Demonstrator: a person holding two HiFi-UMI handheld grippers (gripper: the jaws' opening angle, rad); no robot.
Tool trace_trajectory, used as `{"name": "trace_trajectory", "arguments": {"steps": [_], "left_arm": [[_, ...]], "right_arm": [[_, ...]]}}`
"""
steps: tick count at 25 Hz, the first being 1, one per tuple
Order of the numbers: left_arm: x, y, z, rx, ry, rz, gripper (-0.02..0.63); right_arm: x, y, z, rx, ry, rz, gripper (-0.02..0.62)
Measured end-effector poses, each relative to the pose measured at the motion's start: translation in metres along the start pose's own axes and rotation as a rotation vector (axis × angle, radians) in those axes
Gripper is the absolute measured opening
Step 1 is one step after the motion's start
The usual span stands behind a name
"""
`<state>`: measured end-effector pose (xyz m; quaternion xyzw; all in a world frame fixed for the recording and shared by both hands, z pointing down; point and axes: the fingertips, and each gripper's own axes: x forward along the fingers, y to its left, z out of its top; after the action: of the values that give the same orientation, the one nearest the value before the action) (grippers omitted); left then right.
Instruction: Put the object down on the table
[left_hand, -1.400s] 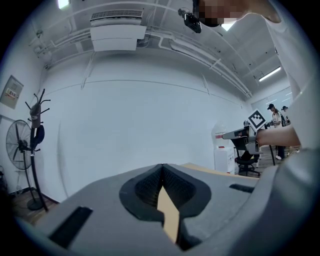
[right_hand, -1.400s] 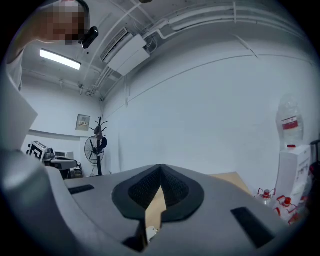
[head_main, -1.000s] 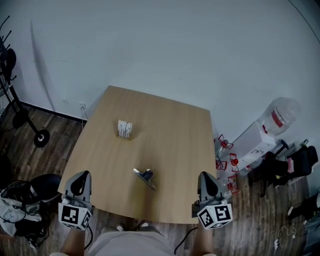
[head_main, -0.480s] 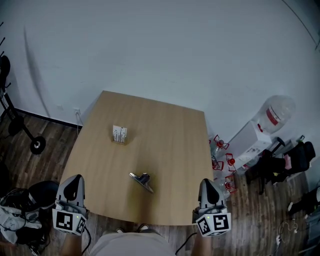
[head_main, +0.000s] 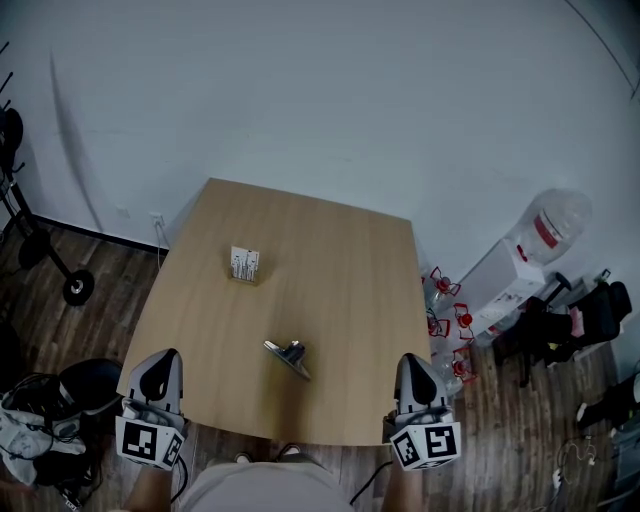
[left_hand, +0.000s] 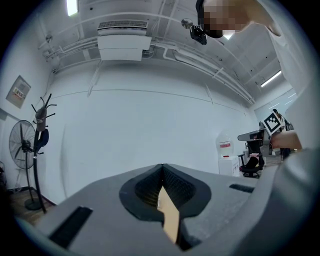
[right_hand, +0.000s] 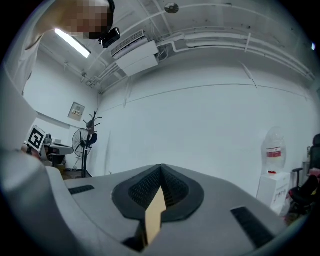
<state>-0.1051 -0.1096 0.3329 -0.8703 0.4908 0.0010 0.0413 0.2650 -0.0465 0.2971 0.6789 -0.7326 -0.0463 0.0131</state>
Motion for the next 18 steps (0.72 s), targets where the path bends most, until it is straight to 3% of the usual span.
{"name": "trace_trajectory", "arguments": {"steps": [18], "left_arm": [[-0.025,0.002,-0.001,0.001,0.013,0.009,0.006]], "right_arm": [[-0.003,0.028,0.006,-0.019,-0.013,0.037,-0.003]]}}
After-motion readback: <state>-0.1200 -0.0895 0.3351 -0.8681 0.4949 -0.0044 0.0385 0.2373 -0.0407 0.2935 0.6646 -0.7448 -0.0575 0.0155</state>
